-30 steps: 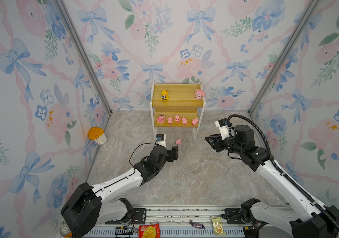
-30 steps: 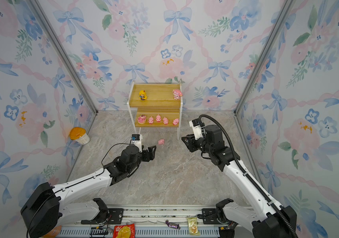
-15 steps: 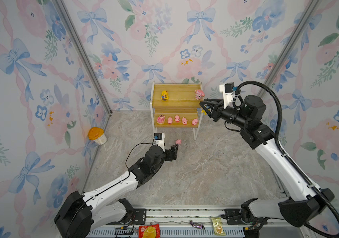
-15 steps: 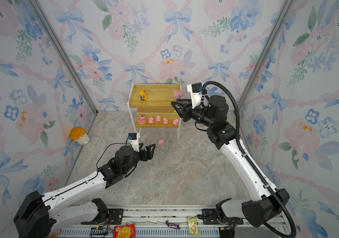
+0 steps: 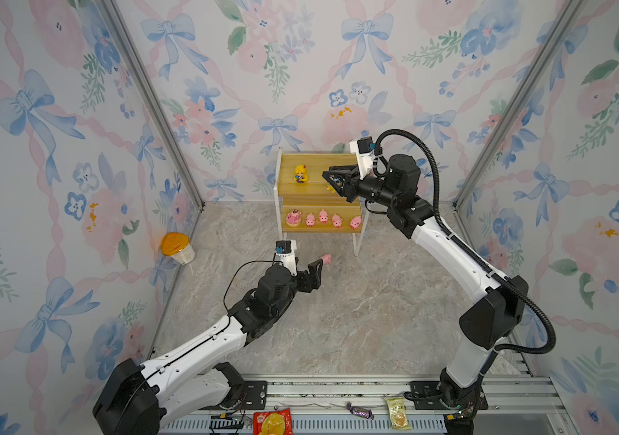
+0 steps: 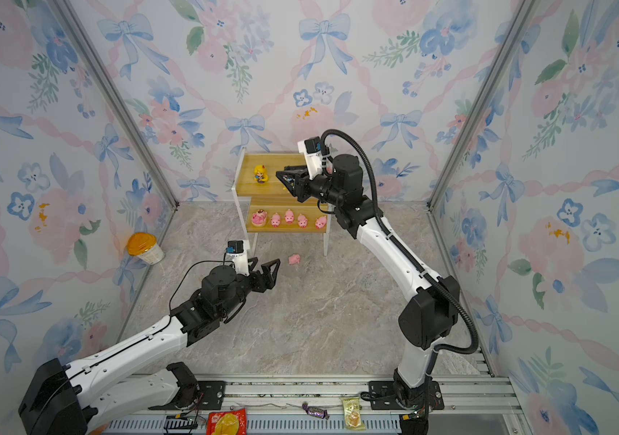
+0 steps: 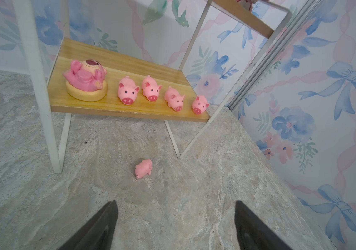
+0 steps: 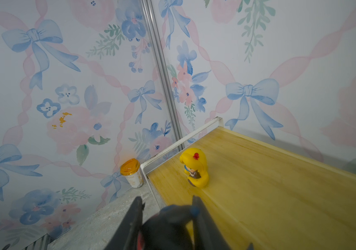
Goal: Organize plastic toys on shelves
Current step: Place the plastic toy on the shelf.
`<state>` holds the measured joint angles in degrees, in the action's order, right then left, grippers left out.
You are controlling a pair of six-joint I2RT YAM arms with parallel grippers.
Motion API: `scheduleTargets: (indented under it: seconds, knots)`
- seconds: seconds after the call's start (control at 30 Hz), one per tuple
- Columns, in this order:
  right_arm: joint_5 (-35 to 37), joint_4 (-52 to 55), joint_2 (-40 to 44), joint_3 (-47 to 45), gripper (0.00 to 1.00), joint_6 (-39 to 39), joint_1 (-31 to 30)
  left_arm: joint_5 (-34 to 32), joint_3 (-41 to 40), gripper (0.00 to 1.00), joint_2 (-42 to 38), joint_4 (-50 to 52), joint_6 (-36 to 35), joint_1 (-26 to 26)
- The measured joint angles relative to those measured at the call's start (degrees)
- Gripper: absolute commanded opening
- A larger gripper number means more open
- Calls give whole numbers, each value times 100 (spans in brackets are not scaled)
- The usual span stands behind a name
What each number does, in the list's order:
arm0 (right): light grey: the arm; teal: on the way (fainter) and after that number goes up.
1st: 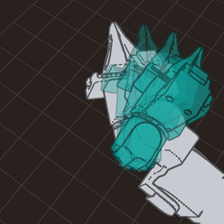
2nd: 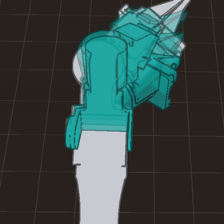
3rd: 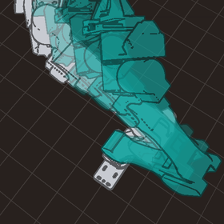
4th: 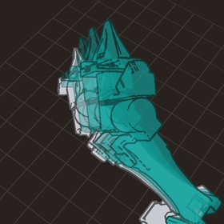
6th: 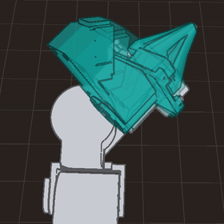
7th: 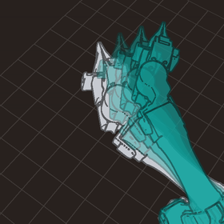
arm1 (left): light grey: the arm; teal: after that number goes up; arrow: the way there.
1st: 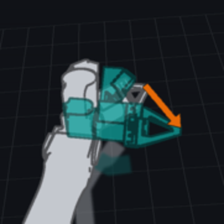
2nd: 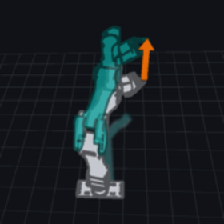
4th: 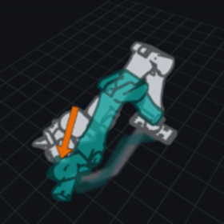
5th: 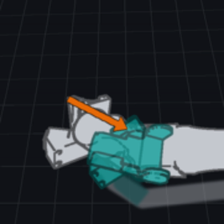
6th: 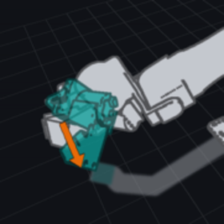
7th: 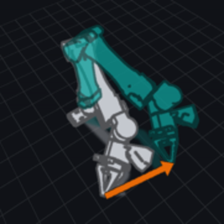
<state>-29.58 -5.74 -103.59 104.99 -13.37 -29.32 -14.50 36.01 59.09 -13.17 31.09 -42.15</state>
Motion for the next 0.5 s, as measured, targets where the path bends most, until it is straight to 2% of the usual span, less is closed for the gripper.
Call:
scheduleTargets:
  seconds: [0.23,0.5]
  knots:
    - [284,-614,-142,-22,29,236,-153,-2,-2,85,-166,0,0,26]
    - [616,-809,-435,-20,29,501,-380,-22,-90,85,-378,4,0,44]
